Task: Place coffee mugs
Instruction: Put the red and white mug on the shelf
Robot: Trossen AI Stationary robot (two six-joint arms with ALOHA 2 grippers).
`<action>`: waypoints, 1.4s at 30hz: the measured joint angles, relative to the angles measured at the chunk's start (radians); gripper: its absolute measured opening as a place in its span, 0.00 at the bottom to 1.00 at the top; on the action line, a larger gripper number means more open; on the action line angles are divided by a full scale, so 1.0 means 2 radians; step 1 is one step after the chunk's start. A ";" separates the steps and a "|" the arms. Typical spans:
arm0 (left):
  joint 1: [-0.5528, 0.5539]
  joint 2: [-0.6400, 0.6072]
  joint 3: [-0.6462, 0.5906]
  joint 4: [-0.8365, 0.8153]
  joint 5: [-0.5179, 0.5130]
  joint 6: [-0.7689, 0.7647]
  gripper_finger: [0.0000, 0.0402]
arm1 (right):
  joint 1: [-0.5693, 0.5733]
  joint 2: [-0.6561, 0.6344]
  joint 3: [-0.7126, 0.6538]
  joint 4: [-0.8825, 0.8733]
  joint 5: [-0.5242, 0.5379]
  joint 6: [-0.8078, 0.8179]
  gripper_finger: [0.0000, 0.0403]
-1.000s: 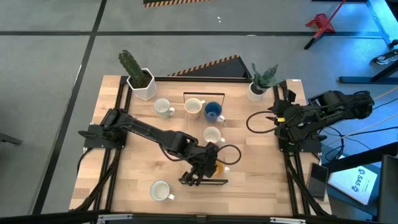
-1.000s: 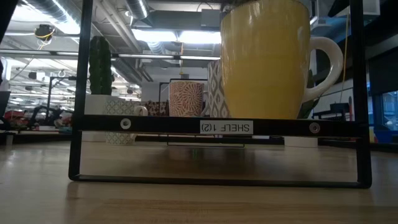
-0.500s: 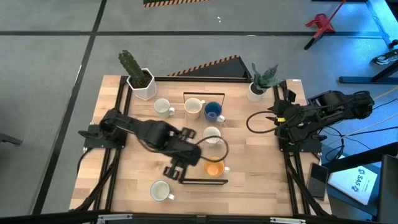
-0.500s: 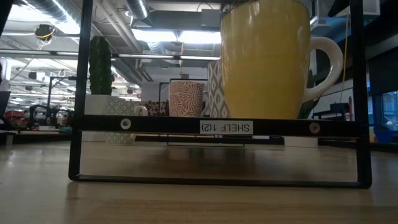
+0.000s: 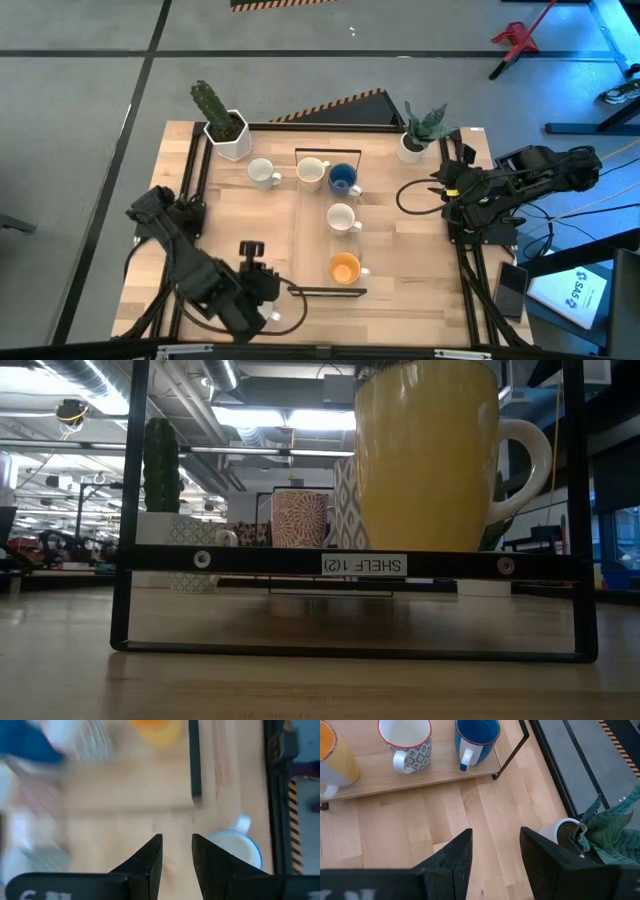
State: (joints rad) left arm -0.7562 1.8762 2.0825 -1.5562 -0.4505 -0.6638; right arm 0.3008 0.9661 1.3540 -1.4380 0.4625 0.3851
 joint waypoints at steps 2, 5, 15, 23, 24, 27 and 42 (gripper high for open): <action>-0.007 0.001 -0.037 0.023 0.018 -0.035 0.24 | 0.000 0.000 0.000 0.000 0.000 0.000 0.37; -0.023 0.001 -0.082 0.082 0.027 -0.067 0.24 | 0.000 0.000 0.000 0.000 0.005 0.000 0.37; -0.058 -0.097 -0.254 0.215 0.035 -0.210 0.24 | 0.000 0.000 0.000 0.000 0.022 0.000 0.37; -0.058 -0.179 -0.406 0.323 0.061 -0.263 0.24 | 0.000 0.000 0.000 0.000 0.023 0.000 0.37; -0.057 -0.179 -0.414 0.327 0.067 -0.267 0.24 | 0.000 0.000 0.000 0.000 0.023 0.000 0.37; -0.056 -0.177 -0.431 0.346 0.087 -0.264 0.24 | 0.000 0.000 0.000 0.000 0.023 0.001 0.37; -0.030 -0.166 -0.474 0.382 0.095 -0.233 0.24 | 0.000 0.000 0.000 0.000 0.022 0.001 0.37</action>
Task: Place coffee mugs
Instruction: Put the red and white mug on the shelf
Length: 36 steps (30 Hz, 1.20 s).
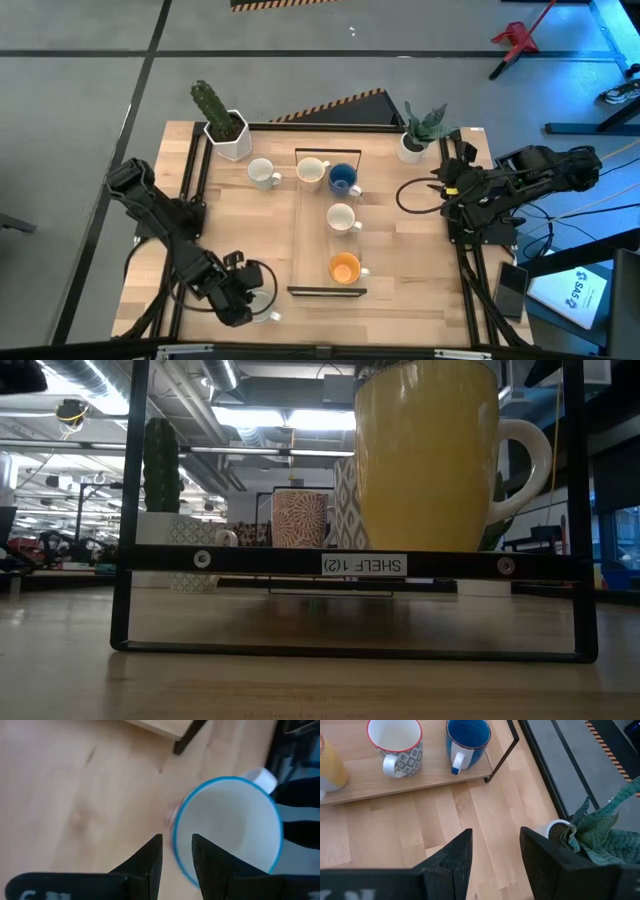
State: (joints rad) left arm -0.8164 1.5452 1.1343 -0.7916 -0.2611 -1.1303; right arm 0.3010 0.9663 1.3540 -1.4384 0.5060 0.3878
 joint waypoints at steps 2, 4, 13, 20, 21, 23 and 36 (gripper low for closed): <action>0.002 0.000 -0.008 0.019 0.010 0.009 0.24 | 0.000 0.000 0.000 0.000 0.000 0.000 0.37; 0.004 0.002 -0.013 0.027 0.021 0.012 0.24 | 0.000 0.000 0.000 0.000 0.000 0.000 0.37; 0.020 0.025 -0.014 0.026 0.057 0.020 0.10 | 0.000 0.000 0.000 -0.001 0.000 -0.001 0.37; 0.020 0.025 -0.014 0.027 0.051 0.015 0.04 | 0.000 0.000 0.000 -0.002 0.001 -0.003 0.37; 0.020 0.024 -0.014 0.026 0.050 0.008 0.04 | 0.000 0.000 0.000 -0.002 0.001 -0.005 0.37; 0.020 0.019 -0.015 0.021 0.050 -0.003 0.04 | 0.000 0.000 0.000 -0.002 0.001 -0.012 0.37; 0.028 -0.107 -0.015 -0.073 0.055 -0.060 0.04 | 0.000 0.000 0.000 -0.002 0.013 -0.015 0.37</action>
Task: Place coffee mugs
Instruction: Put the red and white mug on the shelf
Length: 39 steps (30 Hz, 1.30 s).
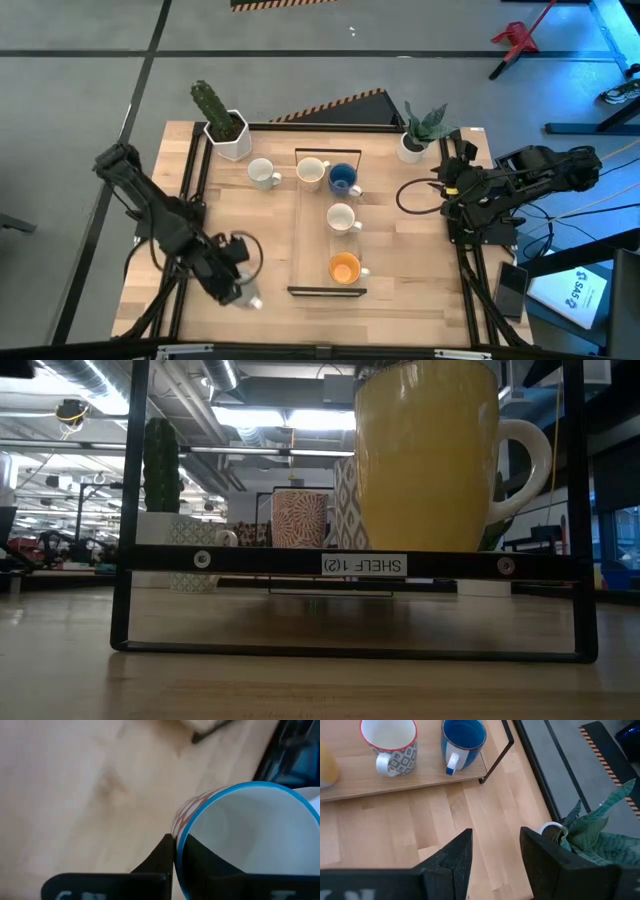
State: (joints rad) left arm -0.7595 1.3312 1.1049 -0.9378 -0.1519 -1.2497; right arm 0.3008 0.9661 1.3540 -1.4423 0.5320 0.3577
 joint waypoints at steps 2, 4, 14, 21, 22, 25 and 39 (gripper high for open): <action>0.013 -0.023 0.000 -0.015 -0.016 -0.001 0.04 | 0.000 0.000 0.000 0.000 0.000 -0.002 0.37; 0.031 -0.045 0.000 -0.026 -0.031 0.000 0.04 | 0.000 0.000 0.000 0.000 0.000 -0.007 0.37; 0.149 -0.106 0.001 -0.038 -0.044 0.060 0.04 | 0.000 0.000 0.000 0.001 0.000 -0.008 0.37; 0.240 -0.104 0.001 -0.033 -0.033 0.125 0.04 | 0.000 0.000 0.000 0.001 -0.007 -0.008 0.37; 0.253 -0.103 0.001 -0.028 -0.033 0.136 0.04 | 0.000 0.000 0.000 0.001 -0.007 -0.008 0.37; 0.299 -0.102 0.001 0.003 -0.034 0.164 0.04 | 0.000 0.000 0.000 0.001 -0.009 -0.008 0.37; 0.402 -0.021 0.001 0.075 -0.036 0.135 0.04 | 0.000 0.000 0.000 0.000 -0.008 -0.008 0.37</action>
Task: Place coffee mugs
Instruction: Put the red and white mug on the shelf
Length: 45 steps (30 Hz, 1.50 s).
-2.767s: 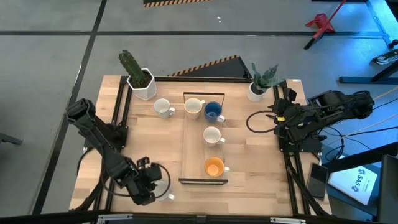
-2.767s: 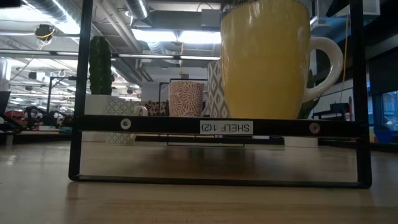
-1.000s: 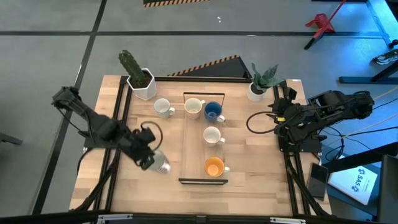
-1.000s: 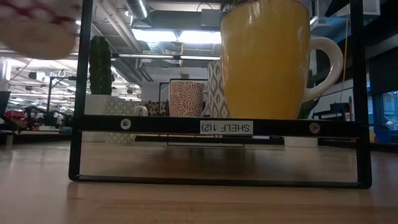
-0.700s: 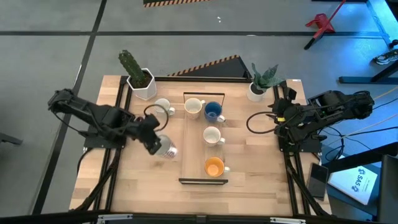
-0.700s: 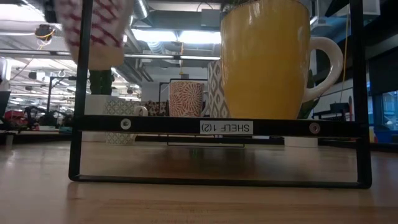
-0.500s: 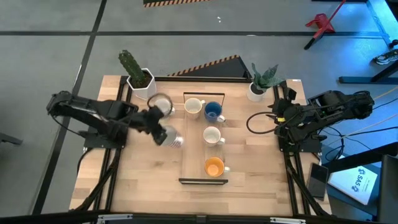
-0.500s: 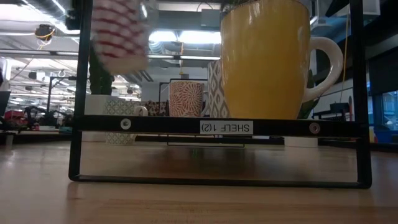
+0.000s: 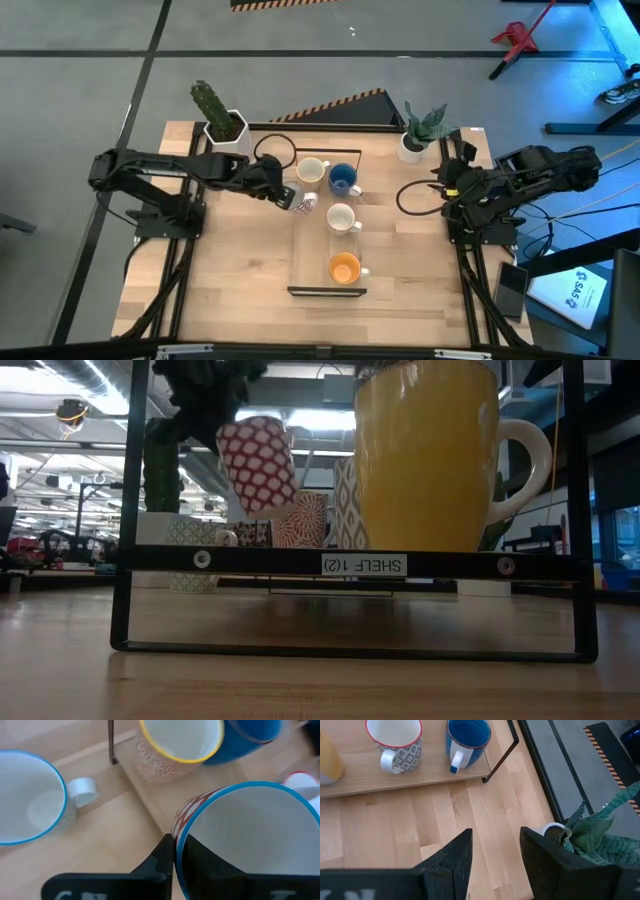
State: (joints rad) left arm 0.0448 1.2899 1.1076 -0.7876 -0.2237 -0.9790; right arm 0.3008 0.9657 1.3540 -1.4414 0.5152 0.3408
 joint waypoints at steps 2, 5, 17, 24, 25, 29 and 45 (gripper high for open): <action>0.002 0.011 0.000 0.000 0.001 -0.006 0.04 | 0.000 0.000 0.000 0.000 0.000 0.000 0.37; 0.002 0.023 0.000 0.018 0.002 -0.019 0.04 | 0.000 0.000 0.000 0.000 0.000 -0.002 0.37; -0.020 0.050 -0.001 0.035 -0.008 -0.066 0.04 | 0.000 0.000 0.000 0.000 0.000 -0.003 0.37; -0.023 0.069 -0.001 0.044 -0.008 -0.073 0.04 | 0.000 0.000 0.000 0.000 0.000 -0.003 0.37; -0.023 0.071 -0.001 0.043 -0.005 -0.072 0.04 | 0.000 0.000 0.000 0.000 0.000 -0.003 0.37; -0.026 0.083 0.000 0.047 0.002 -0.070 0.04 | 0.000 0.000 0.000 0.000 0.001 -0.003 0.37; -0.028 0.086 0.000 0.049 -0.002 -0.076 0.08 | 0.000 0.000 0.000 0.000 0.004 -0.003 0.37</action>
State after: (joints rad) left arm -0.0116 1.4616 1.1069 -0.6895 -0.2269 -1.1301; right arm 0.3010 0.9665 1.3537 -1.4410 0.5232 0.3344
